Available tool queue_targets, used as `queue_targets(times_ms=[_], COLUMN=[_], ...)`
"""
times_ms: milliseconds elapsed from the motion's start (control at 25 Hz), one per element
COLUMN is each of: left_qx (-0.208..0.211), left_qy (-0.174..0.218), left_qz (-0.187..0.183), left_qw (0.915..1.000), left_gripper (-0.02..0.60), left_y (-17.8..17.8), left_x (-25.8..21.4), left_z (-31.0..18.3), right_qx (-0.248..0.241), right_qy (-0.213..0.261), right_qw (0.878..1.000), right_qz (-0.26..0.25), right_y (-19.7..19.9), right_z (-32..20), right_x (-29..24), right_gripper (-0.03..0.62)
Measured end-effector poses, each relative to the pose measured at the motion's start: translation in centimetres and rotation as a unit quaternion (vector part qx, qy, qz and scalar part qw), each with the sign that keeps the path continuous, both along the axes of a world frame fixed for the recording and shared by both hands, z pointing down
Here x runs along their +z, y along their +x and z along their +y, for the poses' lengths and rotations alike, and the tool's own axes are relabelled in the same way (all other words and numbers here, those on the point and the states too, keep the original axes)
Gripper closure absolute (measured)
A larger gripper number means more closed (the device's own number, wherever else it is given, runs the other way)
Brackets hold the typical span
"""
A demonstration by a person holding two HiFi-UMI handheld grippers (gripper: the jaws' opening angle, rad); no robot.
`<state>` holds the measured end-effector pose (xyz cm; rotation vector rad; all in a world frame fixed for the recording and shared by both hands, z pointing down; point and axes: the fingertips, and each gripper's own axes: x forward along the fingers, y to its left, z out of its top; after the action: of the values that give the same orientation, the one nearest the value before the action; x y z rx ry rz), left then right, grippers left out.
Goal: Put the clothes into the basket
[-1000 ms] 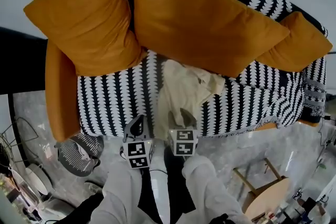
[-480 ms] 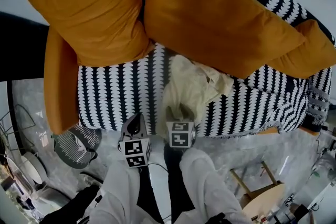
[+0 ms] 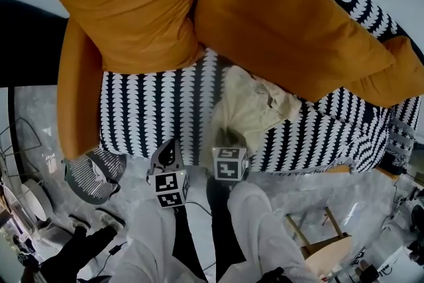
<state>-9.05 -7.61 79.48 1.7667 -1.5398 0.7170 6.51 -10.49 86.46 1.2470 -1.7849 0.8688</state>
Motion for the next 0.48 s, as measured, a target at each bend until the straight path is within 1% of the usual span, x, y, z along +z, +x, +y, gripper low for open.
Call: queue_targets(times_ms=[80, 200, 320, 480], left_qx=[-0.006, -0.01, -0.017, -0.034], left_qy=[0.002, 0.009, 0.019, 0.039], left_qz=[0.005, 0.012, 0.016, 0.018], left_qw=[1.0, 0.9998, 0.9995, 0.9985], left_gripper=[0.577, 0.575, 0.575, 0.577], left_y=[-0.2, -0.2, -0.4, -2.2], left_x=[-0.4, -1.4, -2.7, -5.4], left_z=[-0.3, -0.8, -1.3, -2.4], right_qx=[0.001, 0.01, 0.021, 0.019], right_qy=[-0.002, 0.005, 0.023, 0.05], right_qw=[1.0, 1.0, 0.999, 0.998], right_qz=[-0.003, -0.013, -0.031, -0.044], right_y=[-0.2, -0.4, -0.9, -3.2], right_z=[-0.2, -0.6, -1.5, -3.0], right_x=[-0.5, -2.2, -4.8, -9.2], right_gripper=[0.557, 0.562, 0.562, 0.563])
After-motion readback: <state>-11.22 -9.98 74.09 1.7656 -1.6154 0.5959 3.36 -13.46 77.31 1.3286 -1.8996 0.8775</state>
